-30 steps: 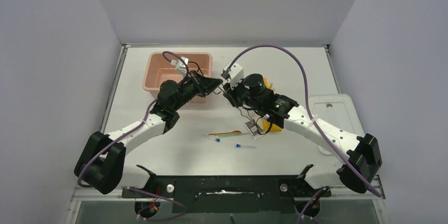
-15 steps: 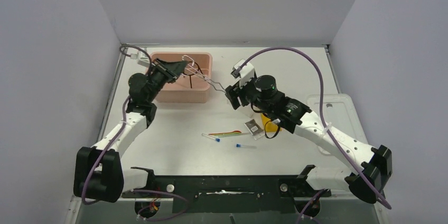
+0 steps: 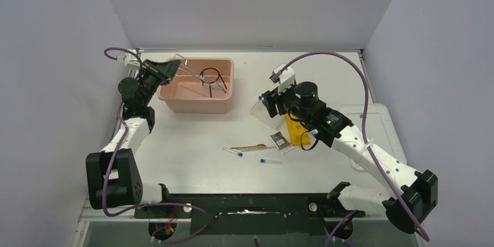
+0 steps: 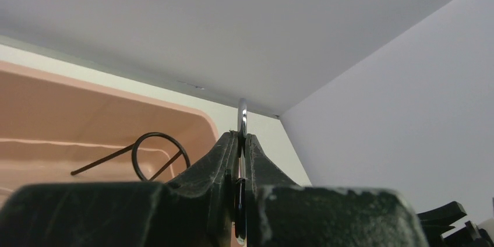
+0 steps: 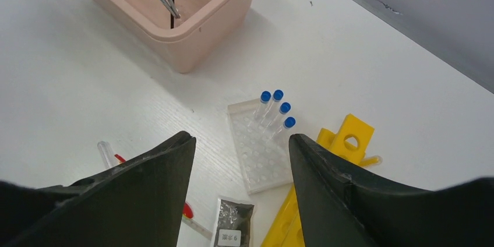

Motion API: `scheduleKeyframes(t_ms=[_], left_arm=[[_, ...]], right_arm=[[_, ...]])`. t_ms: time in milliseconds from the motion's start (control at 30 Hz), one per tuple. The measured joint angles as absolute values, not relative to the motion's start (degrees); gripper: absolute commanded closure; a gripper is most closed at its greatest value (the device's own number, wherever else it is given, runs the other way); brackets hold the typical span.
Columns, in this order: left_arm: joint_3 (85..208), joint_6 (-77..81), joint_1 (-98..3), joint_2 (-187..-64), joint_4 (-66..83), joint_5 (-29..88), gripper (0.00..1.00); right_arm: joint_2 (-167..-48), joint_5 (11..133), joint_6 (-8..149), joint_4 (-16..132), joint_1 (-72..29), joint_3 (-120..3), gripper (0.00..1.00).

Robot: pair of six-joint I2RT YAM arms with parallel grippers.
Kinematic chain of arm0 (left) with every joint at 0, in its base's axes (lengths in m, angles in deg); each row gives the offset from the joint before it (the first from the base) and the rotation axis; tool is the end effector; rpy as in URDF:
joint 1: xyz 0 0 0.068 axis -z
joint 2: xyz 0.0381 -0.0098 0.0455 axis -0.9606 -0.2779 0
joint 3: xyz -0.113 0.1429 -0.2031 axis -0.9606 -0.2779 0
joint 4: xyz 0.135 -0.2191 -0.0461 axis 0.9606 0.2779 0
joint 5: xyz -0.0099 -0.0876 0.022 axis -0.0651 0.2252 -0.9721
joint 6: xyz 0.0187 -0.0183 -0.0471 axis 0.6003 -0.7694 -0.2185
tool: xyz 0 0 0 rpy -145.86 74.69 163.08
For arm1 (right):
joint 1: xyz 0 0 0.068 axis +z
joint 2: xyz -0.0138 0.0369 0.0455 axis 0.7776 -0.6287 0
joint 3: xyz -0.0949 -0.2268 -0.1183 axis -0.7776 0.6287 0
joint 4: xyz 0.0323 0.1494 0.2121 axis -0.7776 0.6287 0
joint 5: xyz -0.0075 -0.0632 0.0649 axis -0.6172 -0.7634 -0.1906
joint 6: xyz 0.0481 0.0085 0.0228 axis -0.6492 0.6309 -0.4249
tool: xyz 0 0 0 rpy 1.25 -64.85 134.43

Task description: Organize the chemistry lab equipment

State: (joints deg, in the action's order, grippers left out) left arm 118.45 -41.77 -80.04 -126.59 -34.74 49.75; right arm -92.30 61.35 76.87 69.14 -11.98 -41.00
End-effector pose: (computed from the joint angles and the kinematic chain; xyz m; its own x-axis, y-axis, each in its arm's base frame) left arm 0.2991 0.0152 0.3130 -0.1757 -0.7477 -0.6404 0.3927 0.5433 -0.7421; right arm 0.2072 0.1658 0.3437 -0.2626 -0.2044 -0.9430 -0.5893 0.8078 -0.0110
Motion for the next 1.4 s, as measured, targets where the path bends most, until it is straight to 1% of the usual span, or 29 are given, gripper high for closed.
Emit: scheduleKeyframes(t_ms=[100,400,667,867,1133,1300,1333,1400], left_arm=[[117.51,-41.42,-80.5,-129.74,-36.29,50.27,1.0],[117.64,-35.52,-79.85,-134.96,-34.89,50.27,1.0],[120.08,-29.03,-75.15,-140.86,-32.36,49.03,1.0],[121.02,-27.52,-73.97,-143.4,-29.1,45.24,0.96],[120.94,-30.73,-75.26,-145.28,-28.05,41.14,0.9],[121.02,-32.9,-76.44,-146.59,-24.73,38.21,0.83],[121.51,-33.05,-76.5,-146.79,-22.89,37.83,0.79],[123.54,-33.27,-76.48,-147.77,-18.98,37.4,0.64]], right_arm=[[-92.3,62.18,76.92,69.14,-12.65,-40.33,0.39],[-91.47,64.78,77.35,69.16,-15.89,-38.18,0.39],[-91.01,65.06,78.03,69.18,-17.02,-37.44,0.39],[-90.64,65.11,78.38,69.09,-18.18,-37.09,0.39],[-90.75,65.09,78.38,69.14,-19.21,-36.17,0.39],[-91.31,65.15,78.38,69.14,-19.54,-36.17,0.39],[-91.4,65.15,78.38,69.14,-19.63,-36.17,0.39],[-91.47,65.15,78.38,69.11,-19.73,-36.17,0.39]])
